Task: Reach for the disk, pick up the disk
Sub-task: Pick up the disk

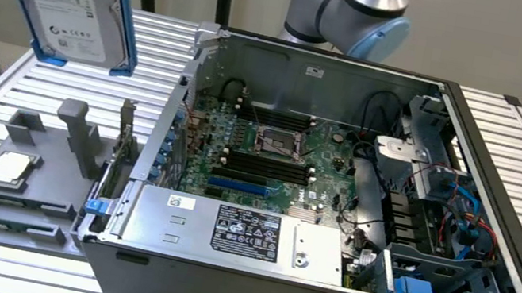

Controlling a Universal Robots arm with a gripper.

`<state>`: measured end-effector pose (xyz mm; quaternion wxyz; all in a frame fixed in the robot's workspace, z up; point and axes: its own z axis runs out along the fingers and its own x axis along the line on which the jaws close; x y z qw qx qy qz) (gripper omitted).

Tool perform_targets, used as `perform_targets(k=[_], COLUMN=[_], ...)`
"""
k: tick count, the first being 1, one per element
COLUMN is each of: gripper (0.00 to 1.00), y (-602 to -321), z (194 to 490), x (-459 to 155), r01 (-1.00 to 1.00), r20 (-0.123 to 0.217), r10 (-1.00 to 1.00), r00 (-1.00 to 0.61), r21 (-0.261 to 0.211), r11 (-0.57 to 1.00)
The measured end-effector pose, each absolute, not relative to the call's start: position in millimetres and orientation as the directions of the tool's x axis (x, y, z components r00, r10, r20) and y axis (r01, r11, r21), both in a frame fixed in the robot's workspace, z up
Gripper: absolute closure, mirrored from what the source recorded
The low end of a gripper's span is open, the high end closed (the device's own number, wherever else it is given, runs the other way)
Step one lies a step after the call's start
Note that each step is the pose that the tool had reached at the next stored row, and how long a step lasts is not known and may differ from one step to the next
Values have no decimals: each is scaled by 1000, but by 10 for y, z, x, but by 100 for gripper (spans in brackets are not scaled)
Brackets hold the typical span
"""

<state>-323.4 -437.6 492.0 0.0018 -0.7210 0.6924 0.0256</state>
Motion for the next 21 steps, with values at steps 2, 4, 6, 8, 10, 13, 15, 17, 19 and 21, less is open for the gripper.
perform_targets(k=[2, 4, 6, 8, 10, 13, 15, 17, 19, 21], gripper=[67, 67, 67, 67, 67, 67, 67, 67, 67, 67], y=[-4395, -4414, -4435, -4454, -4476, -4516, -4555, -4599, -4649, -4706], z=[4942, 4965, 4986, 5008, 5027, 5045, 5046, 5047, 5047, 5047], x=[-3165, -3095, -3024, -2954, -2882, -2771, -2691, -2621, -2569, -2520], r01=[-999, -999, -999, -999, -999, -998, -998, -998, -998, -998], r20=[-43, -46, -49, -53, -56, -57, -57, -57, -57, -57], r10=[-998, -998, -998, -998, -998, -998, -998, -998, -998, -998], r00=[40, 40, 40, 40, 40, 39, 40, 39, 39, 39], r21=[33, 34, 34, 35, 35, 36, 36, 36, 36, 36], r11=[-41, -41, -41, -41, -42, -42, -42, -42, -42, -42])
